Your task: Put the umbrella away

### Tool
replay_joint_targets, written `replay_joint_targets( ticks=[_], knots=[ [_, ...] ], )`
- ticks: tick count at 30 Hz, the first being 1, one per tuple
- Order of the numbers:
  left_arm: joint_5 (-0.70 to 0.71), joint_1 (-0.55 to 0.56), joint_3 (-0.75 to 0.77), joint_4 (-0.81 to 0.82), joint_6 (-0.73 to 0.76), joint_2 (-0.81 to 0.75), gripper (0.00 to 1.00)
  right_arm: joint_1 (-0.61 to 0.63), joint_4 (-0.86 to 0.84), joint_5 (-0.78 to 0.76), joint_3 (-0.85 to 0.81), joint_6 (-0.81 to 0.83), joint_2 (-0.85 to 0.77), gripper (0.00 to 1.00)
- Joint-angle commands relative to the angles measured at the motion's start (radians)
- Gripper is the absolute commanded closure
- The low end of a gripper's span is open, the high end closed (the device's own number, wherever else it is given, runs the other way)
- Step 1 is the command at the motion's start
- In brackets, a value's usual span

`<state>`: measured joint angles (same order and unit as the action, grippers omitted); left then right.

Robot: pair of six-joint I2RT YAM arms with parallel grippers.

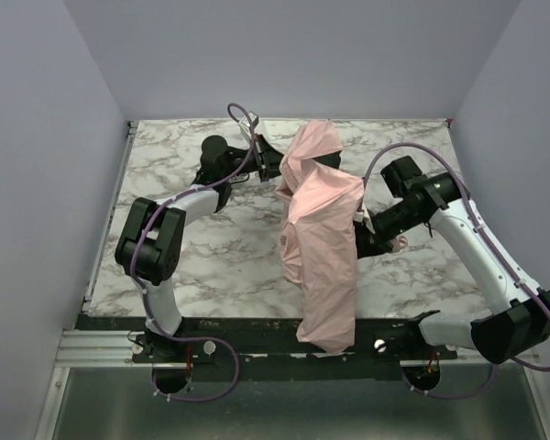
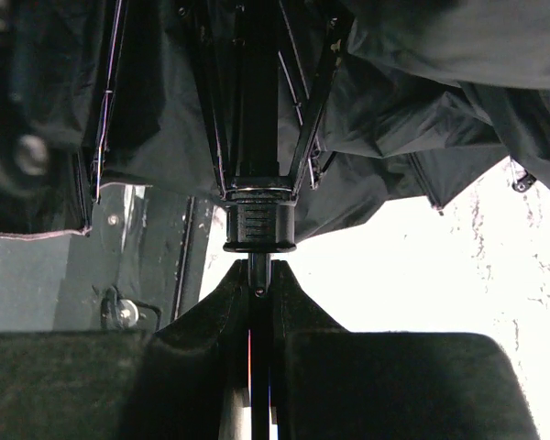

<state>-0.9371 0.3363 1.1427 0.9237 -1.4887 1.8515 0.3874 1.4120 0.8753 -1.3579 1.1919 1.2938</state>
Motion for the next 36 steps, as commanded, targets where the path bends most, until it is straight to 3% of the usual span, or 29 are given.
replay_joint_targets(
  ticks=[1,4,8,13,16,18,26,31,36],
  knots=[
    [-0.040,0.007,0.013,-0.145,0.183,-0.018,1.00,0.003,-0.056,0.042,0.110,0.167,-0.045,0.99],
    [-0.014,0.007,0.024,-0.324,0.323,-0.028,1.00,0.003,-0.058,0.023,0.161,0.203,-0.003,0.99],
    [0.128,0.007,0.091,-0.676,0.589,-0.035,1.00,0.002,-0.015,0.032,0.154,0.268,0.051,0.99],
    [0.221,0.006,0.217,-0.799,0.648,0.033,1.00,-0.009,-0.070,0.066,0.110,0.228,0.047,0.99],
    [0.237,0.007,0.263,-0.805,0.632,0.062,1.00,-0.061,0.004,0.100,0.015,0.242,0.089,0.99],
    [0.251,0.009,0.264,-0.796,0.639,0.060,1.00,-0.068,0.010,0.117,-0.029,0.164,0.091,0.99],
    [0.184,0.023,0.246,-0.650,0.635,0.063,1.00,-0.068,0.009,0.177,0.046,0.110,0.071,1.00],
    [0.122,0.057,0.173,-0.541,0.625,0.037,1.00,-0.069,0.008,0.185,0.111,0.136,0.126,0.99],
    [0.077,0.096,0.002,-0.387,0.572,-0.035,1.00,-0.135,0.008,0.175,0.045,0.190,0.227,0.99]
  ],
)
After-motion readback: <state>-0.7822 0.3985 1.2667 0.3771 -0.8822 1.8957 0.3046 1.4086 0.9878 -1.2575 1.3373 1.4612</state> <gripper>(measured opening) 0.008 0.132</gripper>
